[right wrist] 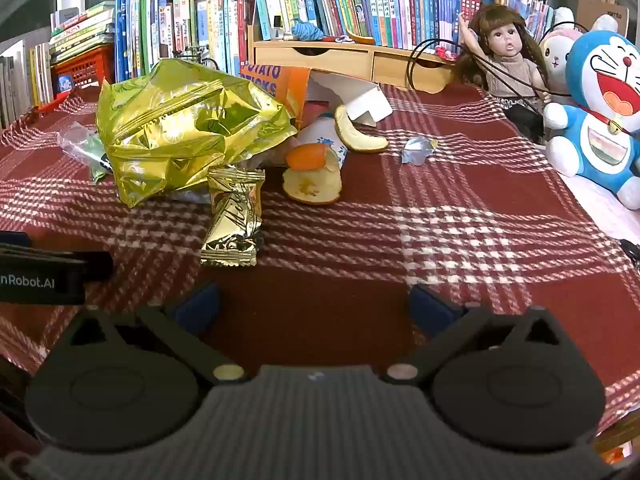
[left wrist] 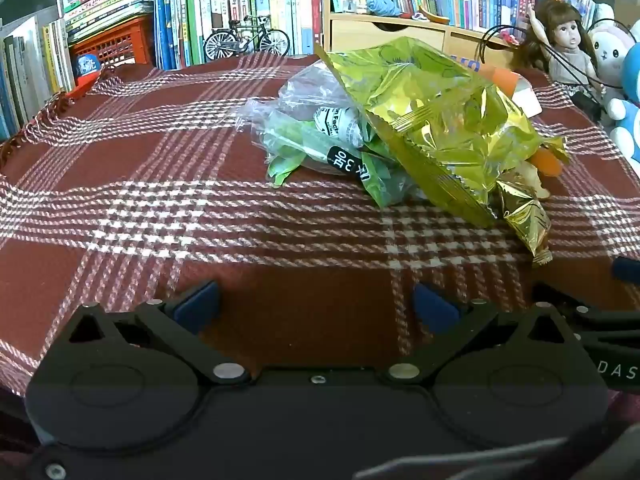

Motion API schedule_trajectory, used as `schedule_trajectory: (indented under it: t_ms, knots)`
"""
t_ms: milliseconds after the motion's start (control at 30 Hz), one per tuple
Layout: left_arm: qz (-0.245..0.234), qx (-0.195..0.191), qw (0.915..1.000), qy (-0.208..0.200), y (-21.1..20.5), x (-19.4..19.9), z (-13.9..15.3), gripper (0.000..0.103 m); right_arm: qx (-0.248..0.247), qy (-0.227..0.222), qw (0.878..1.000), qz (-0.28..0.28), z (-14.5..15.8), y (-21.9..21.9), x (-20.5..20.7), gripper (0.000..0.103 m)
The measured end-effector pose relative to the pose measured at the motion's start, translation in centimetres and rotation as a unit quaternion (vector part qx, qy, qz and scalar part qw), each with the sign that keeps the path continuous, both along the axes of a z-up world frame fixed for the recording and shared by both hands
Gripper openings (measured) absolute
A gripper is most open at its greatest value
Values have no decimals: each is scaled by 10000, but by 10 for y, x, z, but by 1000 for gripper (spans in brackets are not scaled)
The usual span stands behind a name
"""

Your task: Collect trash

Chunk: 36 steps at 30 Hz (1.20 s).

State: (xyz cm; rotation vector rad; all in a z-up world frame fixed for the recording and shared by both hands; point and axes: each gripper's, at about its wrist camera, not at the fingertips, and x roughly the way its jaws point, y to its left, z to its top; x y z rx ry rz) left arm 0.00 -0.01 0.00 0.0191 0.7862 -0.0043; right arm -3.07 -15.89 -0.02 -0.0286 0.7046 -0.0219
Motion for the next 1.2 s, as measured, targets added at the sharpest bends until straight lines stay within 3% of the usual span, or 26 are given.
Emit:
schedule_trajectory:
  t_ms: [1200]
  knots:
    - [-1, -5, 10000, 82, 0, 0, 0, 103, -17, -17, 10000, 4, 0, 0, -1, 103]
